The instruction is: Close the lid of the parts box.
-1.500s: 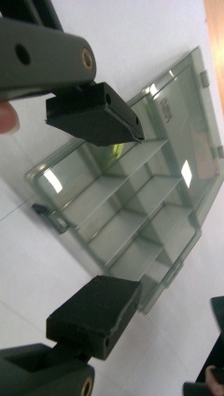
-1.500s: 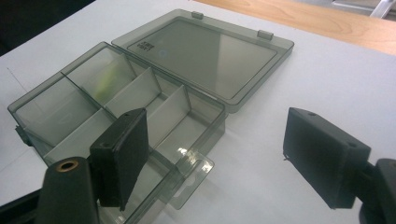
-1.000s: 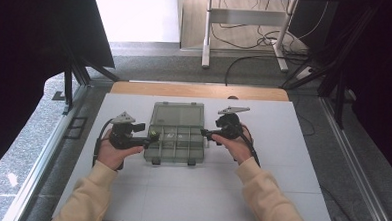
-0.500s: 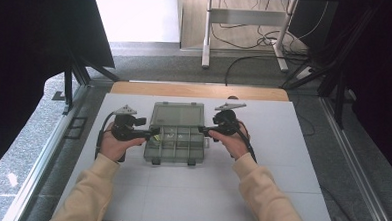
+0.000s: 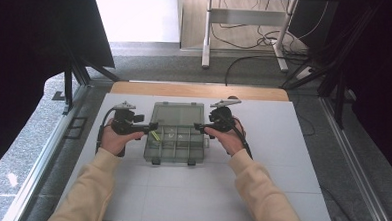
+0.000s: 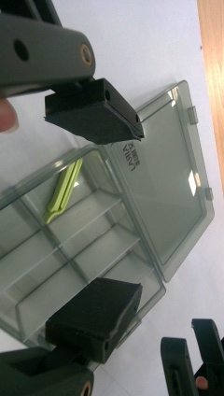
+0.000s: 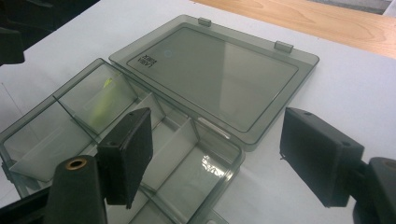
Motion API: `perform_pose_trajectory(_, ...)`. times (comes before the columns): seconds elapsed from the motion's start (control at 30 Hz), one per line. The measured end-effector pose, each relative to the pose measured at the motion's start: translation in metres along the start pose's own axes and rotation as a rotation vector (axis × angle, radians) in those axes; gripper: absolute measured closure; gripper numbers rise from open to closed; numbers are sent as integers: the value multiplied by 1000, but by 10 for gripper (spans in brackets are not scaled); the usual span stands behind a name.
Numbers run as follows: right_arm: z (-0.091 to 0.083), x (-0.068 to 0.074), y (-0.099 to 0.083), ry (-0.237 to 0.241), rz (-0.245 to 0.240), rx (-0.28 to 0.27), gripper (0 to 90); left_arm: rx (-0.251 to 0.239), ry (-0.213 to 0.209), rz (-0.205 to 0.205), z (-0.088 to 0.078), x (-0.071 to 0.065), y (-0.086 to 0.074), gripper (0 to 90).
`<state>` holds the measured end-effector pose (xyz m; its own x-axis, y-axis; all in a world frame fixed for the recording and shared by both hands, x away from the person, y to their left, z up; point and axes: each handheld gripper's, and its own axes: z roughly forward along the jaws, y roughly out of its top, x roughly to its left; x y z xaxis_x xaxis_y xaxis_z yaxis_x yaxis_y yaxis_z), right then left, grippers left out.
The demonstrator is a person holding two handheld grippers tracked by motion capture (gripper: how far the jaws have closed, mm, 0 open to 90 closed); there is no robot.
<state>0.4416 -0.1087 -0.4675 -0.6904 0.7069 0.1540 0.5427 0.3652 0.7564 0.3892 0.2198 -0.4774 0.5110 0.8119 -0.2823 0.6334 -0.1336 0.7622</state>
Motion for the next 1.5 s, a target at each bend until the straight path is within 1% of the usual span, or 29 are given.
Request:
perform_pose_trajectory(0.07,2,0,1,0,4,0,253,1,4,1,1,2,2,228)
perform_pose_trajectory(0.17,4,0,3,0,6,2,254,-5,4,-8,3,5,3,227)
perform_pose_trajectory(0.37,9,0,6,-1,11,4,256,7,11,-22,6,12,5,226)
perform_pose_trajectory(0.5,11,1,9,-1,8,5,257,11,-4,-34,8,15,6,223)
perform_pose_trajectory(0.73,17,0,13,1,11,14,256,19,7,-48,12,20,10,223)
perform_pose_trajectory(0.87,19,-1,15,-3,17,16,256,29,12,-42,15,21,13,222)
perform_pose_trajectory(1.07,22,-4,17,-6,24,13,255,36,11,-44,18,22,17,221)
perform_pose_trajectory(1.5,26,-8,22,-14,38,16,257,25,20,-36,24,27,20,219)
